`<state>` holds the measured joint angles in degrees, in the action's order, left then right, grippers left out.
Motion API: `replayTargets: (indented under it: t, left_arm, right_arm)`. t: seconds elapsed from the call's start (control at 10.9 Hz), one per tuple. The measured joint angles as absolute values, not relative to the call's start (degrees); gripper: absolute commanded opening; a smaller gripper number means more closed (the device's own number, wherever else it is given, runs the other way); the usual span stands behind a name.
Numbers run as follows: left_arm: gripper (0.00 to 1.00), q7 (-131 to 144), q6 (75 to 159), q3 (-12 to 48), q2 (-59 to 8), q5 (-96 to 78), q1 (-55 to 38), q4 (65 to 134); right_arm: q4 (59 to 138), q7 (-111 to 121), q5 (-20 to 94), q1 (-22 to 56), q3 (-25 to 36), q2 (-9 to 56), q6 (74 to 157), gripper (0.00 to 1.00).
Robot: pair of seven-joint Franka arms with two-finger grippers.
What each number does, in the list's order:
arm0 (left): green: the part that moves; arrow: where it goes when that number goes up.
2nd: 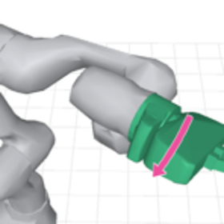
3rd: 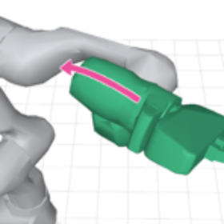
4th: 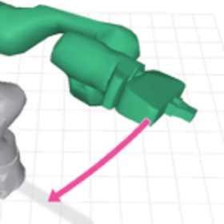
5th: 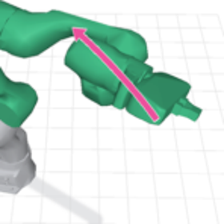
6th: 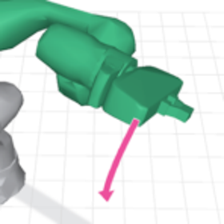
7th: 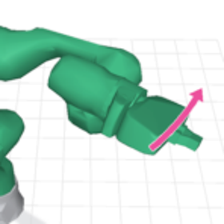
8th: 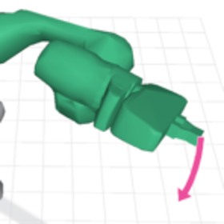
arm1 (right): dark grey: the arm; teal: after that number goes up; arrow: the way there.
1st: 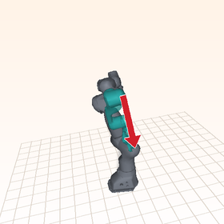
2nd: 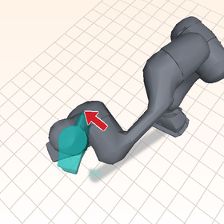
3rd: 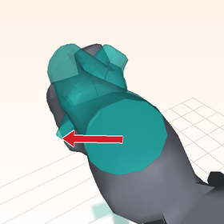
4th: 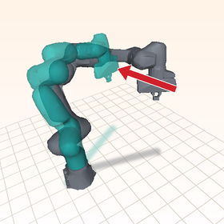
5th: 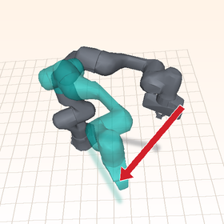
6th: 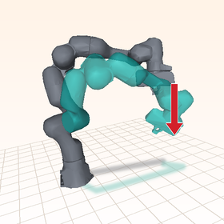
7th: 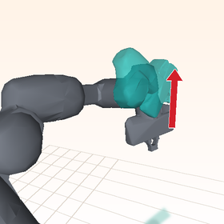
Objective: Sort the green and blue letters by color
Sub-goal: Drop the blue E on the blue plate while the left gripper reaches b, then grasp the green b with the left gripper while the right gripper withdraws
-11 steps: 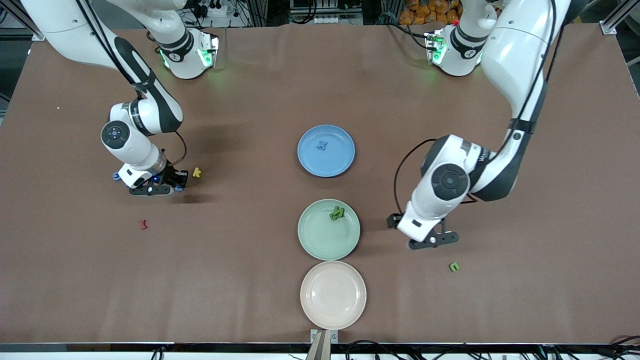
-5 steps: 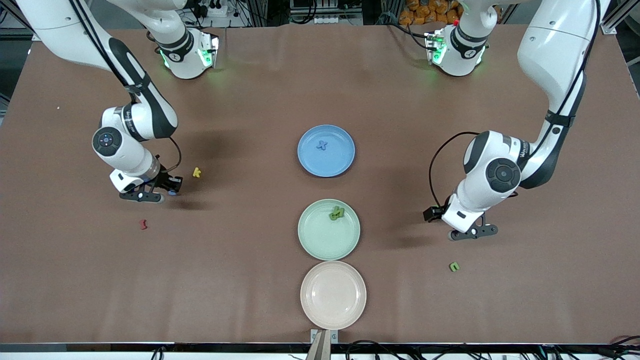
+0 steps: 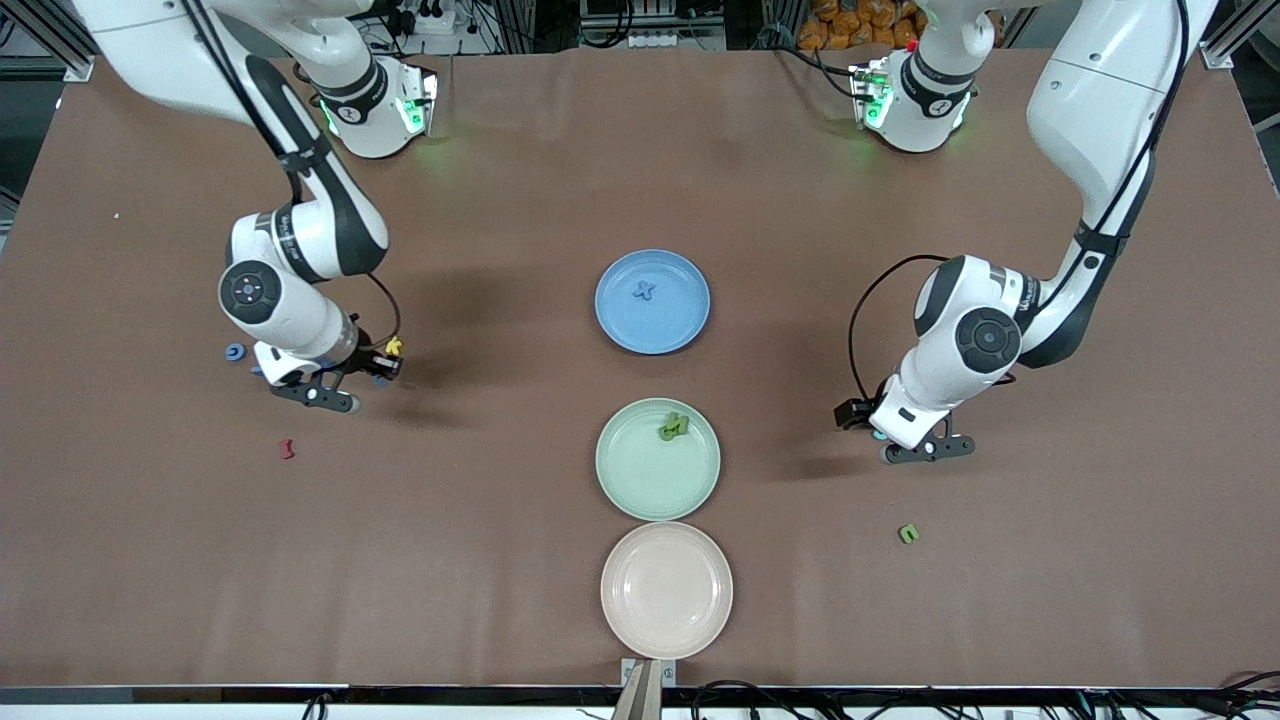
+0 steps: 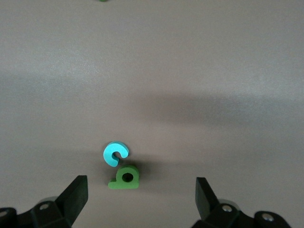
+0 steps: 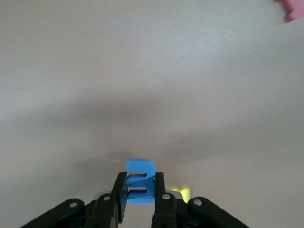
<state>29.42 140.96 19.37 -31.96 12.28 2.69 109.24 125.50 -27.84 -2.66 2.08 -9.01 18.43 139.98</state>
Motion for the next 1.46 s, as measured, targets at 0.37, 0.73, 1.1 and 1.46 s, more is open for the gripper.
replayTargets:
  t: [0.37, 0.73, 1.1, 1.46]
  left_arm:
    - [0.91, 29.42, 141.56, 19.32, -32.17, 12.28, 2.79, 110.12]
    - [0.85, 29.42, 145.06, 19.09, -32.37, 12.28, 3.12, 113.52]
    - [0.85, 29.43, 145.52, 19.04, -32.37, 12.28, 3.46, 114.51]
    - [0.84, 29.43, 145.58, 19.03, -32.37, 12.28, 3.66, 114.52]
  right_arm:
    - [123.31, -46.98, 3.89, 15.19, -9.32, 15.22, 135.78, 0.17]
    - [122.44, -62.78, 4.24, 27.06, -9.37, 15.22, 135.74, 0.17]
    - [117.21, -78.47, 4.31, 36.54, -9.37, 18.09, 135.54, 0.17]
    - [109.50, -89.79, 3.14, 43.61, -9.27, 26.05, 135.53, 0.29]
